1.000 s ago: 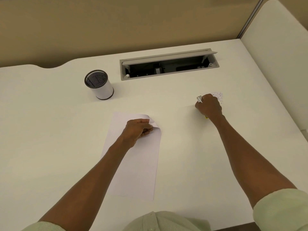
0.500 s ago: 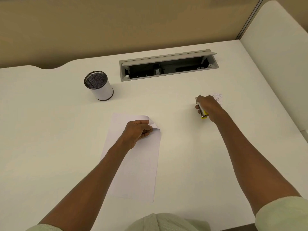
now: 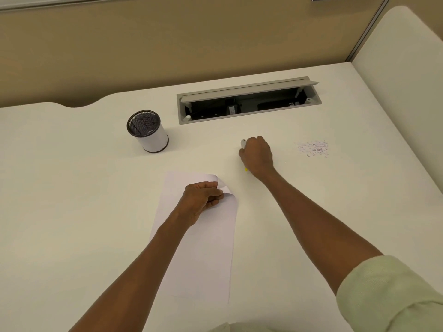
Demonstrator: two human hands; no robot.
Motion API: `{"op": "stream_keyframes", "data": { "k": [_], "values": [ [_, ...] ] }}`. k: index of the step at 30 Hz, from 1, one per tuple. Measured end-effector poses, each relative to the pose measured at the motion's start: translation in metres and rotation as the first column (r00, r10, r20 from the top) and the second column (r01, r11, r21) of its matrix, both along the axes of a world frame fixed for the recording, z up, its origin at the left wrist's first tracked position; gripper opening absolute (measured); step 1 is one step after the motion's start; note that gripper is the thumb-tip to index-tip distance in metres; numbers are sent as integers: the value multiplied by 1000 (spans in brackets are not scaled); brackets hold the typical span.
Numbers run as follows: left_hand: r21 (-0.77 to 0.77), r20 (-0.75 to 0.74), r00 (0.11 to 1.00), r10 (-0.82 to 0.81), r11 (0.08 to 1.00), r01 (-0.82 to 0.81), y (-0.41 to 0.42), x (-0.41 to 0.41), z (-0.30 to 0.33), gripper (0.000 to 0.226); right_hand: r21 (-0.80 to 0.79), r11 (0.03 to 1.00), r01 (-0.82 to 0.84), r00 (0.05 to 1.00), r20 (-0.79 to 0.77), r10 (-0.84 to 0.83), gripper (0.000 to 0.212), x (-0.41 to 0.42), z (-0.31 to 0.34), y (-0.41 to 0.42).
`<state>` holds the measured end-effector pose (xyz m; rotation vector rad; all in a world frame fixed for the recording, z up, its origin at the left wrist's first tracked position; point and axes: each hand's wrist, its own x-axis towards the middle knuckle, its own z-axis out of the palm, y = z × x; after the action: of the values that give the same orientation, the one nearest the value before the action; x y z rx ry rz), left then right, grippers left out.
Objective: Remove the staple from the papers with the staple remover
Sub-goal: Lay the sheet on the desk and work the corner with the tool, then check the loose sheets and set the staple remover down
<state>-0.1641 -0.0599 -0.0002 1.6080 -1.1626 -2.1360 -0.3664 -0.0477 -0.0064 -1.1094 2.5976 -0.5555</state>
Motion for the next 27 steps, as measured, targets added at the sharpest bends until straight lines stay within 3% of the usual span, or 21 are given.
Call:
{"op": "stream_keyframes", "data": {
  "k": [3,10,14,16,18,21,24,27],
  "values": [
    [7,-4,1000,3,1000,-3,-1,1,1,26,-10,999,-47,996,-76,46,15,5,-7,-12],
    [4,-6,1000,0,1000,0,-3,2,7,25,-23,994,-104,989,-109,101,19,2,-21,-23],
    [-37,-3,1000,-8,999,8,-3,2,14,23,-23,996,-84,984,-161,79,35,1,-17,-20],
    [-72,3,1000,-15,997,15,-3,1,21,23,-108,992,-60,976,-213,36,41,5,-10,-18],
    [-113,-3,1000,-22,993,21,-3,3,31,24,-285,957,-59,995,-88,35,37,11,-1,-13],
    [-165,-46,999,-18,986,10,-2,8,55,21,-412,910,-52,932,308,193,28,17,18,0],
    [-196,-128,992,17,980,-42,1,13,87,18,-350,935,-50,610,731,306,33,27,34,18],
    [-187,-261,963,62,976,-114,3,20,123,17,-340,935,-97,396,849,350,36,32,29,28]
  ]
}}
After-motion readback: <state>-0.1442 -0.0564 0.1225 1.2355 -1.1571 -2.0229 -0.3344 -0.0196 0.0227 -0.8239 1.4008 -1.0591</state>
